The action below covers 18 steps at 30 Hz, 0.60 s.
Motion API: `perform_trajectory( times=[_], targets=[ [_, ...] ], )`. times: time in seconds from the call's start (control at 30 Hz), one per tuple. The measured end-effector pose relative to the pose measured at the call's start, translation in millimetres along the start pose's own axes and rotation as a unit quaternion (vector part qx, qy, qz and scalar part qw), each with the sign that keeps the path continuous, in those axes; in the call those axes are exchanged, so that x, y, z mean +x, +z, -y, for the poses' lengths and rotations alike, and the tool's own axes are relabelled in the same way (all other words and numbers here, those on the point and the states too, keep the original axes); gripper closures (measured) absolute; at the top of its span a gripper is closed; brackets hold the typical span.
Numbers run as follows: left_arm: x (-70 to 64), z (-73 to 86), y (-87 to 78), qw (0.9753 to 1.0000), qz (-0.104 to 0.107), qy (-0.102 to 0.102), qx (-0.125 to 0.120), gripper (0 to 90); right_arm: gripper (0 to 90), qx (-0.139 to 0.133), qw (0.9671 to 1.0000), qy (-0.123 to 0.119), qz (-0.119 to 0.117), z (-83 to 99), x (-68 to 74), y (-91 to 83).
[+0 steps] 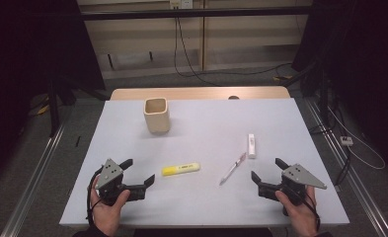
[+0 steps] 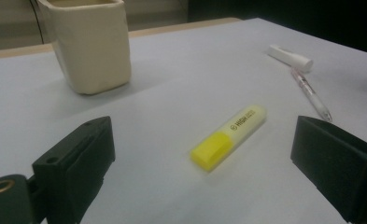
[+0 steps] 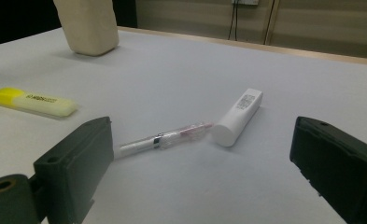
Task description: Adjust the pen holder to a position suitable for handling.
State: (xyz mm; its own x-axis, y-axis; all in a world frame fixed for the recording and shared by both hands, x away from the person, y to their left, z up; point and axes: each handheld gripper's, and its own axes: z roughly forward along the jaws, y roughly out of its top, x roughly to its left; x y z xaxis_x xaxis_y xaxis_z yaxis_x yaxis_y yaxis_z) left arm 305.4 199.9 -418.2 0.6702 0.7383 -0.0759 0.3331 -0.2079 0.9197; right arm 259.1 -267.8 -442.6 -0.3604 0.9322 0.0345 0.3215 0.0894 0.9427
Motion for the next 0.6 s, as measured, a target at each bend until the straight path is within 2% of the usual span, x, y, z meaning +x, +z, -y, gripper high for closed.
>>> perform_trajectory(
  times=[0.1, 0.23, 0.37, 0.43, 0.53, 0.6],
  targets=[
    [0.5, -1.2, 2.8, 0.9999, 0.008, -0.001, 0.011, 8.2, 5.2, 0.001, 1.0000, 0.001, -0.003, 0.1, -1.0, 0.3],
    [4.9, -2.3, 8.4, 0.9995, 0.007, -0.009, 0.028, 7.9, 4.3, 0.005, 0.9999, 0.006, -0.008, -0.1, -1.6, 1.5],
    [11.7, -4.7, 13.6, 0.9989, 0.011, -0.027, 0.038, 9.1, 4.4, 0.007, 0.9998, 0.009, -0.016, -0.8, -2.0, 2.2],
    [13.0, -7.6, 15.8, 0.9989, 0.006, -0.021, 0.041, 9.0, 4.4, 0.006, 0.9998, 0.009, -0.017, -0.8, -2.0, 2.1],
    [14.6, -14.1, 19.5, 0.9988, 0.012, -0.003, 0.047, 9.2, 4.4, 0.008, 0.9998, 0.009, -0.018, -0.9, -1.9, 2.8],
    [17.2, -18.0, 21.8, 0.9984, 0.018, 0.000, 0.054, 9.7, 4.3, 0.010, 0.9997, 0.009, -0.020, -0.8, -1.6, 3.5]
  ],
)
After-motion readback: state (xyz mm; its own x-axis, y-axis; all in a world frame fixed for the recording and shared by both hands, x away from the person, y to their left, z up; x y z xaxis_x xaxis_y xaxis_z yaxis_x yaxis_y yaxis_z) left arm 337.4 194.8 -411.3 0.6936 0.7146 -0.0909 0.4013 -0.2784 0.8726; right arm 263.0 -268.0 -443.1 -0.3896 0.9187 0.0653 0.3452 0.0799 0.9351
